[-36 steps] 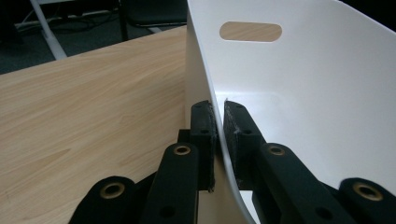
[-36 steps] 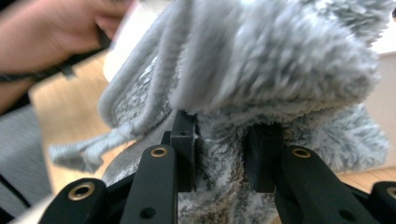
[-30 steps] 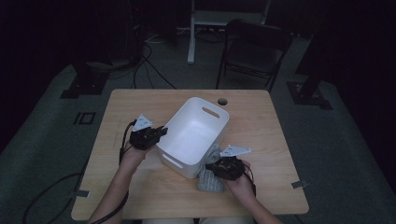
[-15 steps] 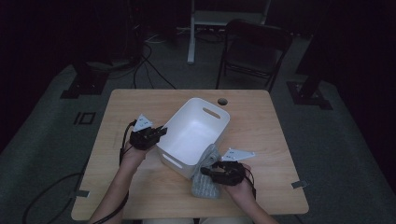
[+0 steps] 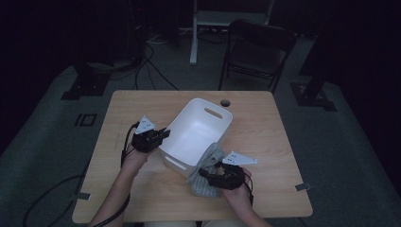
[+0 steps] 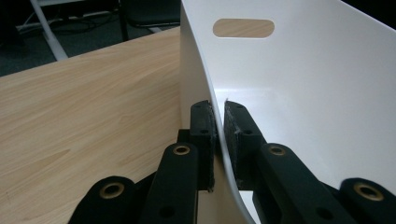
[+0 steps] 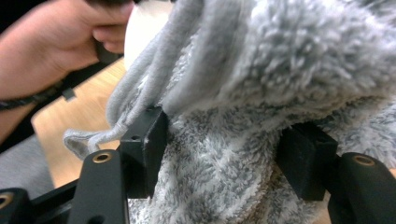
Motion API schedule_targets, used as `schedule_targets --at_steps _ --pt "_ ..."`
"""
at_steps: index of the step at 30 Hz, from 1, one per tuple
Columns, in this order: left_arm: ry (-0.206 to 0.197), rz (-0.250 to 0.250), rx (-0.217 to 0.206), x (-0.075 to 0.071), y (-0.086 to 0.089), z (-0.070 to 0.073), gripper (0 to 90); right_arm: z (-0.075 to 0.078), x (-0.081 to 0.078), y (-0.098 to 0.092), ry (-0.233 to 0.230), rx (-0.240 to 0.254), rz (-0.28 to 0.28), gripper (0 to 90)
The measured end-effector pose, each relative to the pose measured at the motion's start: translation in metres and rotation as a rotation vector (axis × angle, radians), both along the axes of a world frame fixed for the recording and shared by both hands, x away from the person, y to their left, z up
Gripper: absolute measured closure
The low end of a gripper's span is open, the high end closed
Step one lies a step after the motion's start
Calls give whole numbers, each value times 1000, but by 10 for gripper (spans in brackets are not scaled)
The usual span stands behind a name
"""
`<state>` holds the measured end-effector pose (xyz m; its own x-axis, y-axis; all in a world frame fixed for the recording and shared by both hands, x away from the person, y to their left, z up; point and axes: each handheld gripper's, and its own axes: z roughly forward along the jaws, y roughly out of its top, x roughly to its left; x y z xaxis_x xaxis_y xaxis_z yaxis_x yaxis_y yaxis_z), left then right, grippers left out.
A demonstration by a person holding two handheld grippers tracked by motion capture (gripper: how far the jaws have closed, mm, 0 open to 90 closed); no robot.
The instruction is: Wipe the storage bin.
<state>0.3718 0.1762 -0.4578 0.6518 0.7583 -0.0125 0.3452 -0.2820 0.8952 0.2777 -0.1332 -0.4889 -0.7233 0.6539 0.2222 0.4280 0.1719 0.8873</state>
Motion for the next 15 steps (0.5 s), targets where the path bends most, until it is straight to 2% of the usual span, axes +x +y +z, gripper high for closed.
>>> schedule_targets --at_steps 5,8,12,13,15 --pt "1 3 -4 0 0 0 827 -14 3 2 -20 -71 3 362" --pt "-1 7 -2 1 -1 0 826 -24 6 3 -9 -100 8 349" --pt "-1 7 0 1 -1 0 826 -42 16 4 63 -158 29 355" --pt "-1 6 -1 1 -1 0 822 -49 20 5 98 -190 43 387" --pt "-3 9 3 1 -1 0 819 -55 24 3 133 -220 65 508"
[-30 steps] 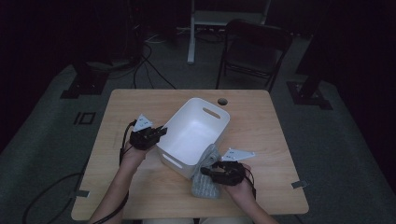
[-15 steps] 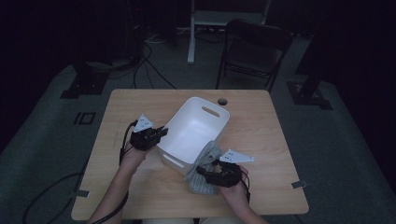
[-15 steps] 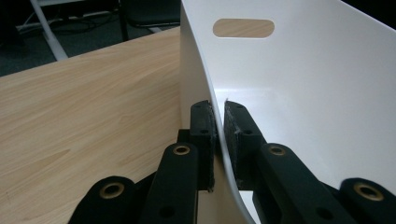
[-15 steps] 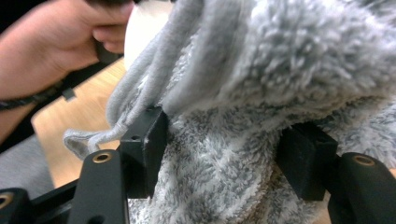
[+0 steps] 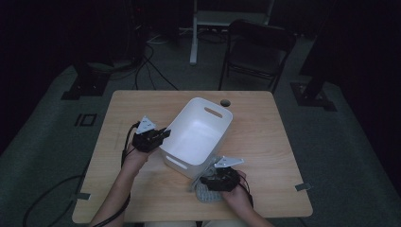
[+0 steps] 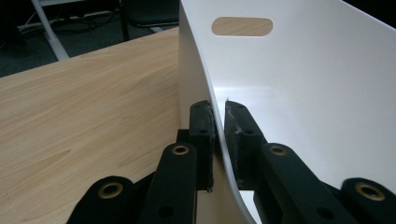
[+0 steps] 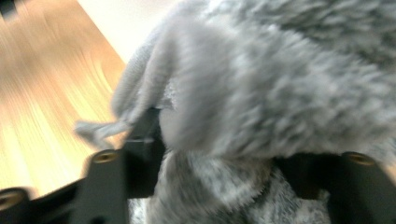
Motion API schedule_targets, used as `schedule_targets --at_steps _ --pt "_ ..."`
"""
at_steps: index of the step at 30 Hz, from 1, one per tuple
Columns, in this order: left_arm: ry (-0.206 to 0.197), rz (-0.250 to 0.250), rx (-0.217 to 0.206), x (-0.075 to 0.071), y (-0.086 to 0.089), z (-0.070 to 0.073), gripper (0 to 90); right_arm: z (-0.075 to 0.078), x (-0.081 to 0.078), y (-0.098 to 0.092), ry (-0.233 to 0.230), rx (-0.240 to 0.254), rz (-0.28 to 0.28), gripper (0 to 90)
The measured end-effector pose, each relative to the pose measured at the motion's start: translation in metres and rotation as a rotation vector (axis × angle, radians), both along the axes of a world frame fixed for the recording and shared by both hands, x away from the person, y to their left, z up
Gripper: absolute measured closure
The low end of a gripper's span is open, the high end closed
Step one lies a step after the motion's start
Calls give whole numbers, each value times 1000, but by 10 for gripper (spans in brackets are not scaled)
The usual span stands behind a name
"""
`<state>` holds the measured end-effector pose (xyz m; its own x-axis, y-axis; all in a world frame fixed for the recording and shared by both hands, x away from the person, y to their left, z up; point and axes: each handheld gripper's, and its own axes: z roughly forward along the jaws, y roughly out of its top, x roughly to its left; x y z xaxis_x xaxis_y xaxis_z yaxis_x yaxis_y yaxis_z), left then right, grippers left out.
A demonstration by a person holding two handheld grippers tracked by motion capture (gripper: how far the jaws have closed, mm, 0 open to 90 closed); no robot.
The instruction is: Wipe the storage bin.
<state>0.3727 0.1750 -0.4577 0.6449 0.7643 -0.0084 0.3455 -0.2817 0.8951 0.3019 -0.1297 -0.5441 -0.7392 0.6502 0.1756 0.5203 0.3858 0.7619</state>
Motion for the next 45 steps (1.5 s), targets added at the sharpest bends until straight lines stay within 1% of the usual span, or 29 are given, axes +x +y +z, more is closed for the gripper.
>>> schedule_targets --at_steps 1,3,4,5,7,9,11,12,13,14,16,17,18,23,26,27,30,32,36,38,39,40,42,43,44,45 --pt "1 1 -1 0 0 0 814 2 2 -2 11 -19 3 613" --pt "-1 4 5 0 -1 0 813 9 5 -7 38 -10 -12 681" --pt "-1 5 6 0 -1 0 814 12 6 -9 24 -10 -16 688" --pt "-4 4 9 1 -1 0 815 18 5 -12 1 5 -30 693" --pt "-1 -1 3 1 0 0 816 35 2 -18 -57 45 -40 693" --pt "2 -9 1 2 0 0 817 55 -3 -26 -146 112 -50 693" --pt "3 -26 1 2 -1 0 817 74 -6 -35 -223 184 -75 693" --pt "12 -37 -8 2 -1 0 818 81 -5 -38 -245 199 -85 693" --pt "9 -40 -8 2 -1 0 816 84 -2 -39 -242 191 -92 693" --pt "8 -43 -8 2 -2 0 815 83 0 -38 -240 192 -92 697" --pt "2 -48 5 1 -3 0 815 78 2 -35 -244 169 -90 700" --pt "6 -47 -3 2 -2 0 815 76 2 -35 -250 162 -96 701" --pt "6 -50 -6 1 -2 0 814 74 3 -35 -244 154 -105 702" --pt "5 -49 -1 2 -3 0 814 54 12 -36 -178 137 -127 703" --pt "4 -46 -1 2 -4 0 813 51 15 -37 -167 126 -131 703" --pt "1 -42 4 2 -4 0 814 48 18 -38 -153 126 -137 703" --pt "0 -41 9 2 -5 0 814 43 22 -40 -133 123 -146 703" --pt "2 -41 5 3 -5 0 814 39 25 -41 -120 114 -148 703" --pt "1 -35 0 2 -5 0 812 27 33 -42 -84 84 -157 702" --pt "-1 -28 3 2 -5 0 813 18 36 -43 -79 71 -166 702" --pt "-1 -28 3 2 -5 0 813 12 39 -43 -59 53 -171 702" --pt "-4 -25 8 2 -5 0 813 7 41 -43 -44 51 -174 702" --pt "-3 -22 3 2 -5 0 808 0 44 -43 -33 46 -174 701" --pt "0 -21 -6 2 -5 -1 799 -1 46 -44 -21 53 -174 699" --pt "-2 -23 -7 3 -5 -1 792 -2 48 -45 -4 68 -171 696" --pt "0 -20 -14 3 -4 -1 784 -3 49 -46 1 75 -172 696"
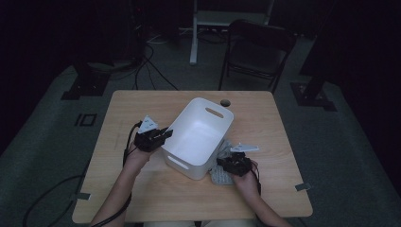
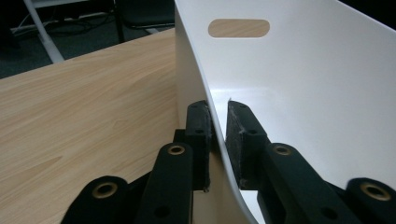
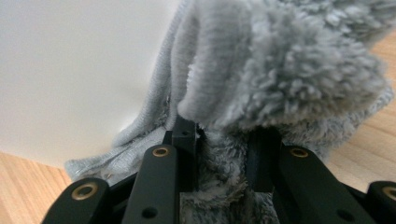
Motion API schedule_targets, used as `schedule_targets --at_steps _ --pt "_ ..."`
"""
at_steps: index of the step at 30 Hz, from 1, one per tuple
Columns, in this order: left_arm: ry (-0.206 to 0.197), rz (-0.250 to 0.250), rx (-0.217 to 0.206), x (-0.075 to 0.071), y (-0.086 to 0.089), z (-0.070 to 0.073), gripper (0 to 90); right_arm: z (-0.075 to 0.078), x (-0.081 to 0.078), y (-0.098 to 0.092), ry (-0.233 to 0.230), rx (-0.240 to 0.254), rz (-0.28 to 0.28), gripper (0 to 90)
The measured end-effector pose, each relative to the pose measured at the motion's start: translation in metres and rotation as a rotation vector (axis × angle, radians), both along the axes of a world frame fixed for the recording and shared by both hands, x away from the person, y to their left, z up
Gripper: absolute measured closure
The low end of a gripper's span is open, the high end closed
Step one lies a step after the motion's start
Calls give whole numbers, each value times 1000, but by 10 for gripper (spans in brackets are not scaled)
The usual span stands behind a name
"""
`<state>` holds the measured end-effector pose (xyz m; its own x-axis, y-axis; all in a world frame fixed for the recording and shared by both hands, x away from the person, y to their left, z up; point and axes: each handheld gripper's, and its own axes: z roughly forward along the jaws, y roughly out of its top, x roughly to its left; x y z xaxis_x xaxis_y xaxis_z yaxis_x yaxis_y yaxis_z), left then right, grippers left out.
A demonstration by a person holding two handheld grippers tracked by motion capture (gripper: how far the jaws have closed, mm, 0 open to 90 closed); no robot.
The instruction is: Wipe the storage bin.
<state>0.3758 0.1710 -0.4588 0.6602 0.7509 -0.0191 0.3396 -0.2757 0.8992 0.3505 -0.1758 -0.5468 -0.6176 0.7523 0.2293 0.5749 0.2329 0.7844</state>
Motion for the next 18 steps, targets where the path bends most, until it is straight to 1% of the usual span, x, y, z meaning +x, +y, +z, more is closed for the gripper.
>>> schedule_targets --at_steps 1,2,3,4,5,6,7,8,10,11,12,13,15,18 --pt "2 -3 -7 1 1 0 777 0 0 0 3 4 -1 694" --pt "2 -2 -2 1 1 0 773 0 0 -1 7 7 -3 692" --pt "11 -11 -13 2 2 0 761 1 0 -2 8 15 -2 692" --pt "20 -17 -21 4 3 0 741 2 -1 -2 7 19 0 692" --pt "18 -17 -26 5 4 0 729 3 -1 -3 5 17 2 691" --pt "18 -17 -26 5 4 0 695 6 -2 -4 -3 18 5 691" --pt "15 -16 -48 5 6 3 655 10 -3 -6 -10 22 3 691" --pt "7 -10 -59 5 8 6 633 13 -3 -8 -16 25 1 691" --pt "-21 -4 -73 1 12 14 598 24 -5 -17 -43 46 -17 690" --pt "-21 -4 -73 1 12 14 559 24 -5 -17 -43 46 -17 690" --pt "-36 12 -79 -2 14 20 559 30 -6 -22 -59 47 -29 690" --pt "-41 2 -75 -3 14 22 497 42 -6 -34 -97 59 -59 689" --pt "-48 -8 -68 -5 13 24 455 52 -5 -46 -117 78 -90 687" --pt "-45 -15 -77 -6 13 23 404 71 0 -70 -159 100 -145 683"
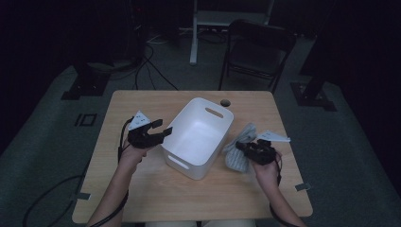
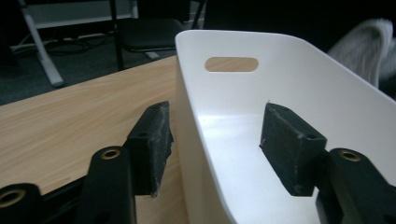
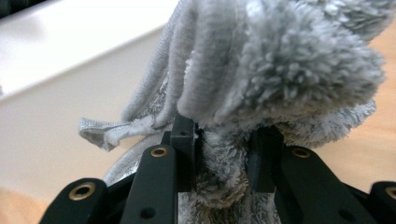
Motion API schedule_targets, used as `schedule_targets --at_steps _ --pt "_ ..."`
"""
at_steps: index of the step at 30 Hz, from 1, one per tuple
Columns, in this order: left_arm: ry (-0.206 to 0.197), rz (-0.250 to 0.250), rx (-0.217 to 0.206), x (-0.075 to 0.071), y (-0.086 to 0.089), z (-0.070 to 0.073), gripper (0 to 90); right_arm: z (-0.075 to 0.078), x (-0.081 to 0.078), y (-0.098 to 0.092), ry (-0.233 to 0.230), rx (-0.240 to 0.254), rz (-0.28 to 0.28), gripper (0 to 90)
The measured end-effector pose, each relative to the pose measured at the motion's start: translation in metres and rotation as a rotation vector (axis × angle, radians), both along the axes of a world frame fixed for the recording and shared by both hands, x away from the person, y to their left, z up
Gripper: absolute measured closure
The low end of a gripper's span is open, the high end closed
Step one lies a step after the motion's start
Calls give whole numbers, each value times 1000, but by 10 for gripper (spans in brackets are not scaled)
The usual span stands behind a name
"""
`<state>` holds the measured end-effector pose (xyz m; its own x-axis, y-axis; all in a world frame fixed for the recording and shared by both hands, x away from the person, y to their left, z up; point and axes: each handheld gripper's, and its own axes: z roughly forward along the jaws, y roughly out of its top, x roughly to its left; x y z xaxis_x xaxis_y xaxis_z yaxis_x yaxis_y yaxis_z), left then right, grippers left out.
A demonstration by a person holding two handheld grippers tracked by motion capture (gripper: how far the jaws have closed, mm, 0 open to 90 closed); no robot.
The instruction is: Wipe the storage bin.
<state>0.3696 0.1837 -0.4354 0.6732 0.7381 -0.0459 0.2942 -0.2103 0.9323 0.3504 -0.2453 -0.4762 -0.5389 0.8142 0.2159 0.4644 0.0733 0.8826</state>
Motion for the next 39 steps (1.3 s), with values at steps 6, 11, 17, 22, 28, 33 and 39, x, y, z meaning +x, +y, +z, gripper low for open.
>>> schedule_targets --at_steps 6,11,17,22,28,33,39 --pt "32 -6 -25 0 3 -1 357 18 18 -34 -29 9 -97 674" --pt "30 -13 -27 -1 4 1 357 5 47 -46 39 -14 -156 668" --pt "35 -26 -27 -2 5 -1 353 -17 82 -51 119 -38 -233 652" --pt "38 -29 -28 -2 8 -2 354 -38 105 -52 186 -61 -295 609" --pt "31 -37 -16 -3 6 -2 347 -54 122 -46 235 -94 -298 474" --pt "27 -26 -14 -3 5 -2 298 -46 124 -44 205 -70 -292 280" --pt "23 -36 -14 -7 4 3 270 -35 117 -41 137 -69 -201 172"
